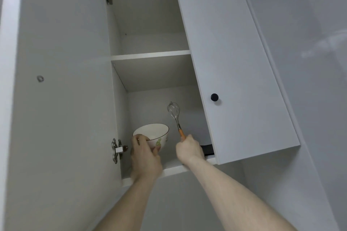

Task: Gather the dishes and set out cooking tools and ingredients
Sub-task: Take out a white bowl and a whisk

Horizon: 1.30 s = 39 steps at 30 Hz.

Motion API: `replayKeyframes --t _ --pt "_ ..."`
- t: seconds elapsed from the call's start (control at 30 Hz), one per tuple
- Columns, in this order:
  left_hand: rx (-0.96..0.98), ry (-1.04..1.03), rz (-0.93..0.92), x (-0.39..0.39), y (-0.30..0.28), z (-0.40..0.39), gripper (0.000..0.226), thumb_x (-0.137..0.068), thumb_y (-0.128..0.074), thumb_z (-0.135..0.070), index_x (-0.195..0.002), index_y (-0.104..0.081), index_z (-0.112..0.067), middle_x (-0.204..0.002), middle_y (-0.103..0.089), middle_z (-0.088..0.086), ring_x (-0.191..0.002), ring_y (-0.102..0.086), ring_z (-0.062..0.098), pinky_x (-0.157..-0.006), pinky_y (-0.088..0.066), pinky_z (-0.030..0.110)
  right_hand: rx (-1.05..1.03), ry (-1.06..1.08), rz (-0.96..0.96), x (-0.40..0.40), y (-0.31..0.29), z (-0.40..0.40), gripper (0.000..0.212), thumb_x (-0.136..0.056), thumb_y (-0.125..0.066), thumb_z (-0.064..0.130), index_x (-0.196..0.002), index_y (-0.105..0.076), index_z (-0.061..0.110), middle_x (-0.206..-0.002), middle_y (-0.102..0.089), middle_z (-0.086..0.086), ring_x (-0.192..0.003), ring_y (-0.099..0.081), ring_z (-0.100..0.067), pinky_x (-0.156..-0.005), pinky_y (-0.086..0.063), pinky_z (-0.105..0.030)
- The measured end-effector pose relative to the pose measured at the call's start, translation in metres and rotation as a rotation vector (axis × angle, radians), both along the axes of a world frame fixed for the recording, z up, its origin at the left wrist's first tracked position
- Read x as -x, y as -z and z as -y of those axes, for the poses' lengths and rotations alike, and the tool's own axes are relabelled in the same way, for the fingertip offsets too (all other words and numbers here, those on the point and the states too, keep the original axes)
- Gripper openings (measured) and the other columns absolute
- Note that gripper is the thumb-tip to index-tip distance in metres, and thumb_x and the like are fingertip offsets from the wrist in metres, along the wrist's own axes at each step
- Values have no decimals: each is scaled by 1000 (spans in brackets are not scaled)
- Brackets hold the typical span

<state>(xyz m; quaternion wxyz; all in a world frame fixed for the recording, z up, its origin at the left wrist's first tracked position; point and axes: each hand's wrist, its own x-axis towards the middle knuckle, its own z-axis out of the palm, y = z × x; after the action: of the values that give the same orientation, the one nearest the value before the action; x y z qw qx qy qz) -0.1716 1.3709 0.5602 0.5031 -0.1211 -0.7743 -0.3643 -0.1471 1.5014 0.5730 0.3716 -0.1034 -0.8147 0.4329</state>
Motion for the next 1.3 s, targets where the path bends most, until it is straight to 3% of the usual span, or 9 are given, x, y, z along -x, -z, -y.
replayKeyframes --t 0.2,0.4,0.57,0.7,0.83,0.93,1.07,1.2,1.3 --pt "-47 115 -73 -12 -1 5 33 -85 -76 -13 -107 -52 -10 -124 -46 5 -98 -61 35 -76 -45 38 -13 -30 -37 -21 -1 5 30 -106 -30 33 -116 -50 12 -120 -64 -15 -109 -60 -38 -78 -40 -38" --pt "-20 169 -99 -53 3 9 33 -86 -74 -16 -108 -50 -12 -121 -47 2 -96 -59 29 -73 -45 37 -2 38 -211 -74 3 2 28 -107 -27 37 -97 -44 17 -85 -55 -1 -81 -55 -31 -68 -42 -40" --pt "4 285 -99 -106 14 13 29 -87 -72 -17 -103 -48 -16 -110 -41 -9 -86 -53 18 -69 -36 30 34 85 -291 -136 1 5 29 -107 -30 39 -92 -44 19 -79 -52 2 -76 -52 -28 -64 -36 -38" --pt "80 365 -67 -151 23 30 30 -88 -73 -23 -103 -47 -19 -115 -42 -10 -82 -51 11 -68 -35 28 90 75 -412 -183 16 28 32 -107 -32 37 -83 -42 20 -74 -53 1 -71 -50 -24 -60 -33 -37" --pt "167 430 -44 -199 33 64 32 -89 -73 -28 -105 -47 -22 -115 -39 -16 -89 -50 9 -72 -46 33 160 77 -517 -227 38 51 34 -108 -37 30 -77 -43 19 -65 -49 5 -61 -45 -12 -55 -33 -29" --pt "203 490 13 -235 45 94 33 -89 -73 -26 -107 -46 -25 -116 -37 -23 -91 -51 2 -81 -52 36 192 38 -547 -261 58 63 33 -108 -38 32 -81 -49 17 -65 -49 5 -60 -43 -16 -57 -33 -34" --pt "283 546 60 -292 77 132 30 -91 -72 -33 -104 -45 -29 -125 -38 -26 -101 -52 -3 -83 -51 33 224 -67 -513 -310 94 77 32 -108 -41 29 -81 -51 15 -63 -41 9 -55 -33 -11 -54 -28 -29" --pt "298 573 96 -342 123 165 33 -89 -74 -37 -97 -43 -36 -131 -41 -26 -109 -50 -2 -83 -40 13 212 -167 -406 -363 142 87 28 -107 -43 29 -89 -58 13 -63 -39 5 -55 -32 -11 -51 -26 -28" --pt "260 585 164 -370 162 192 32 -85 -78 -36 -97 -50 -31 -132 -43 -26 -117 -50 1 -95 -49 29 260 -230 -311 -395 188 97 28 -107 -44 27 -92 -60 11 -66 -40 -2 -52 -31 -10 -46 -26 -22"
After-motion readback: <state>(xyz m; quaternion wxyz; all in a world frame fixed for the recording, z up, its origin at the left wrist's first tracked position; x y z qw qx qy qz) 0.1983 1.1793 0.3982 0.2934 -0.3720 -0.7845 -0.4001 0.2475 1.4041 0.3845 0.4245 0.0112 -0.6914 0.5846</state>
